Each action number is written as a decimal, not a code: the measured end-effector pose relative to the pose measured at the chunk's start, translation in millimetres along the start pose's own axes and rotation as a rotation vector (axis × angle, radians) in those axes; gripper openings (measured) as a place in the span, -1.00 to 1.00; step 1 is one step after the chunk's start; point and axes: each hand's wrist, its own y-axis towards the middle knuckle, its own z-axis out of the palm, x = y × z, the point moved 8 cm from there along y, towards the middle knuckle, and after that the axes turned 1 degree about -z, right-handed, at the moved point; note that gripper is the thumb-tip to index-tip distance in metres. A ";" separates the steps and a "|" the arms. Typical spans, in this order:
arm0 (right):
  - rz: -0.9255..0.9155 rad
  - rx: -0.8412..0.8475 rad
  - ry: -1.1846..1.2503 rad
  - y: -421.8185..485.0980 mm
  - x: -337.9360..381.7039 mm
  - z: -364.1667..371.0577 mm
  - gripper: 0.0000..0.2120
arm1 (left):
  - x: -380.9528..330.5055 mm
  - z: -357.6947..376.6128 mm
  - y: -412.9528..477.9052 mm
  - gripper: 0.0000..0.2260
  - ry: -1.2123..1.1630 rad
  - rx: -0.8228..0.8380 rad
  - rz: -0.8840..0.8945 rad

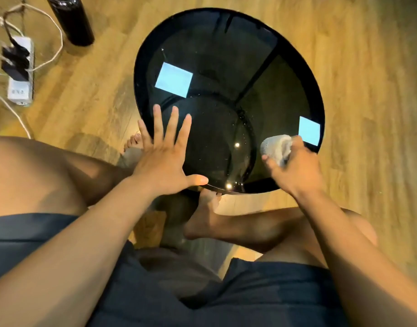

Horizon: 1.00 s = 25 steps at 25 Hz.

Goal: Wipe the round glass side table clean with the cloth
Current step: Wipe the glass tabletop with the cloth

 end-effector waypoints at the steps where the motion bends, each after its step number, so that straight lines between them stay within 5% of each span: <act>1: -0.060 -0.026 0.046 -20.3 23.9 3.5 -0.53 | -1.3 -1.9 -0.5 0.18 0.015 -0.018 0.023; 4: -0.372 0.026 0.252 -63.6 104.1 24.5 -0.57 | -0.5 0.1 2.7 0.19 0.000 -0.003 0.058; 7: -0.456 0.150 0.323 -54.4 103.8 33.0 -0.54 | 1.1 3.3 0.3 0.18 -0.036 0.003 0.081; 13: 0.083 0.056 -0.005 44.1 -68.0 -7.2 -0.42 | 2.1 2.7 -1.4 0.16 -0.022 -0.010 0.077; 17: 0.229 -0.009 0.023 38.6 -69.2 -11.0 -0.42 | 1.6 2.2 -0.2 0.16 -0.031 -0.004 0.066; 20: 0.093 0.000 0.011 -18.9 -6.6 5.9 -0.46 | 0.5 1.6 1.2 0.16 -0.032 0.004 0.071; 25: -0.378 0.022 0.328 -76.9 125.6 32.3 -0.46 | 1.5 1.9 -2.4 0.15 -0.038 0.017 0.079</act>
